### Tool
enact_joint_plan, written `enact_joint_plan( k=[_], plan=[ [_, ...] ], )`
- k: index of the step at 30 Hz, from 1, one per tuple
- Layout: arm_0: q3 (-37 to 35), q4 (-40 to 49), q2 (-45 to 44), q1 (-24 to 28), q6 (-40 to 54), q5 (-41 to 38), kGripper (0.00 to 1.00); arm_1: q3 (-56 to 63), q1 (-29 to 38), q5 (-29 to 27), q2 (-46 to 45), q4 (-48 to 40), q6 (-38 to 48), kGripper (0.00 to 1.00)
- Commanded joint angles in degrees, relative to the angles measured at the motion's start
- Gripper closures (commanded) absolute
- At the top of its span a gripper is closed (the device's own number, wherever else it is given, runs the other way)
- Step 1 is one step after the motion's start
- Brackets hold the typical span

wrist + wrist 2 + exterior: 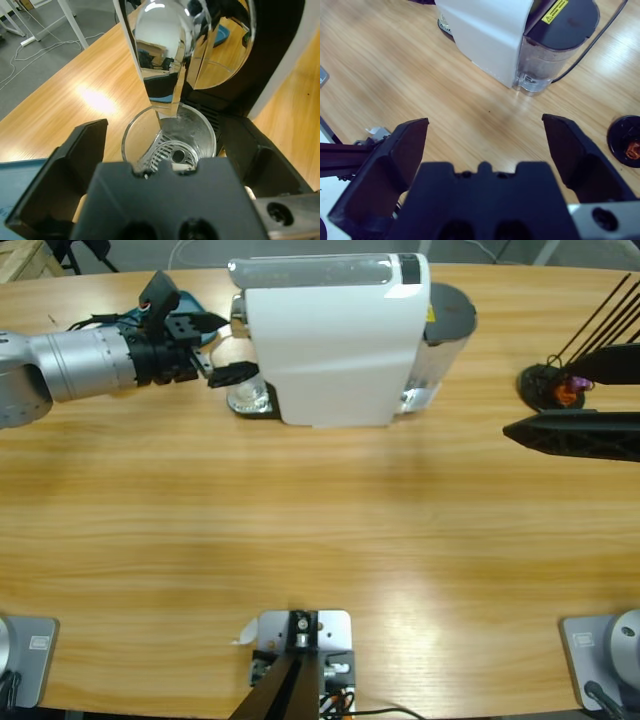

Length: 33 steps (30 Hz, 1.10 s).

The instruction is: Pour coffee

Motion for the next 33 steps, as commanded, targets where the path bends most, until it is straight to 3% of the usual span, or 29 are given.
enact_joint_plan(
  k=[1,9,13,14,16,18,19,20,23,27,33],
  plan=[
    [5.11,-1.46,-2.36,-0.33,-1.42,-0.17,0.041,0.07,-0.46,0.19,0.72,0.81,0.35,0.000],
    [12.28,-1.13,-11.62,-0.24,-1.96,1.78,0.041,-0.49,-0.46,0.47,0.67,0.53,0.77,0.000],
    [13.57,5.89,-20.15,-0.50,-3.18,8.81,0.041,-4.99,-0.46,-1.34,3.47,3.20,0.93,0.003],
    [13.55,8.77,-22.54,-0.50,-4.00,10.73,0.041,-5.99,-0.46,-1.94,4.19,3.20,0.68,0.062],
    [13.27,15.71,-27.87,-0.50,-6.01,12.84,0.041,-8.88,-0.46,-2.47,6.58,3.20,-0.18,0.366],
    [11.65,26.07,-33.86,-1.01,-7.91,13.58,0.041,-11.53,-0.46,-2.52,9.35,3.45,-1.28,0.600],
    [10.23,31.87,-36.20,-1.13,-8.26,14.23,0.041,-13.18,-0.46,-2.43,10.85,3.55,-2.08,0.876],
    [8.31,38.16,-37.78,-1.20,-8.27,15.05,0.041,-15.03,-0.46,-2.43,12.24,3.55,-3.22,1.000],
    [4.60,49.69,-41.05,-1.66,-8.27,15.56,0.041,-21.11,-0.46,-6.70,16.65,4.98,-3.97,1.000],
    [3.65,50.34,-44.14,-3.70,-8.27,14.76,0.039,-28.81,-2.94,-7.88,22.91,6.93,-4.59,1.000],
    [2.12,51.94,-43.11,-4.28,-7.91,14.56,0.032,-43.72,-8.94,-3.94,33.01,15.77,-6.42,1.000]
  ],
)
